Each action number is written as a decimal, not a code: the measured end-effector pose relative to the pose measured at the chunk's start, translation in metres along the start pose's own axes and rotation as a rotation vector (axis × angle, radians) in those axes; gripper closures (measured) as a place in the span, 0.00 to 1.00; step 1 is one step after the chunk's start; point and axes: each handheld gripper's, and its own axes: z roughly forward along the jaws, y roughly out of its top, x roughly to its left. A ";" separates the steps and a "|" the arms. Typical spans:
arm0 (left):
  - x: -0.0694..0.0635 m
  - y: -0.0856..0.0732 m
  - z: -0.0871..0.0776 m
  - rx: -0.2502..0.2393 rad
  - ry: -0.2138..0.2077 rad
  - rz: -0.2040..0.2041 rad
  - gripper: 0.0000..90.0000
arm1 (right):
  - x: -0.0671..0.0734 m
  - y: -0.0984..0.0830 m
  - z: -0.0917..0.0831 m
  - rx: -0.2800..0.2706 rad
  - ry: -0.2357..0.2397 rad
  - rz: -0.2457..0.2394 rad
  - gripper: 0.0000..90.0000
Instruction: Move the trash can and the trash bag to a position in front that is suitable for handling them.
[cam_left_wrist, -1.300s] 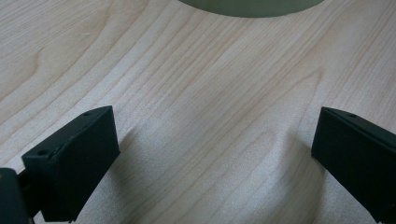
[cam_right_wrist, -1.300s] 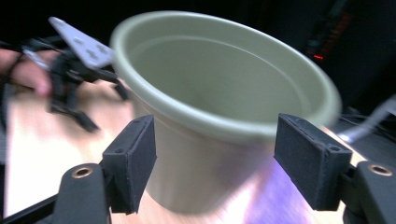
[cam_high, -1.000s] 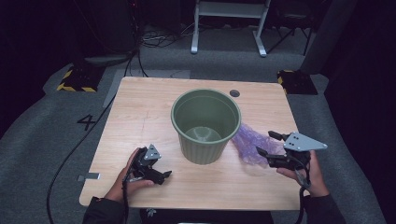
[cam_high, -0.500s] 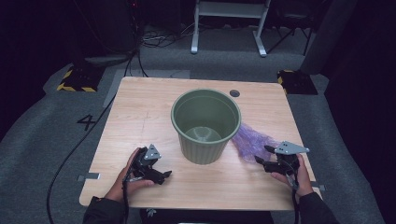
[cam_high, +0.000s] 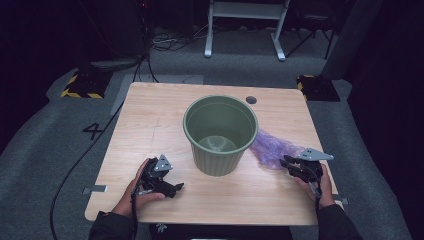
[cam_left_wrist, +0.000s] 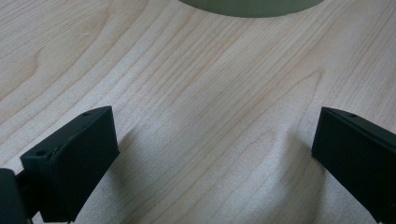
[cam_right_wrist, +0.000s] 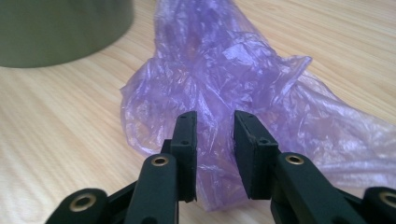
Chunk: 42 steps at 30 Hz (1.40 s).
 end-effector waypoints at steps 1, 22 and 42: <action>0.000 0.000 0.000 0.000 0.001 0.000 0.00 | -0.002 -0.001 -0.001 0.000 -0.006 0.007 0.80; 0.000 0.000 0.000 -0.001 0.000 0.000 0.00 | -0.025 0.001 -0.037 -0.088 -0.106 0.090 0.37; 0.000 0.000 0.000 -0.001 0.000 0.000 0.00 | 0.033 0.055 0.012 -0.071 -0.055 -0.071 0.31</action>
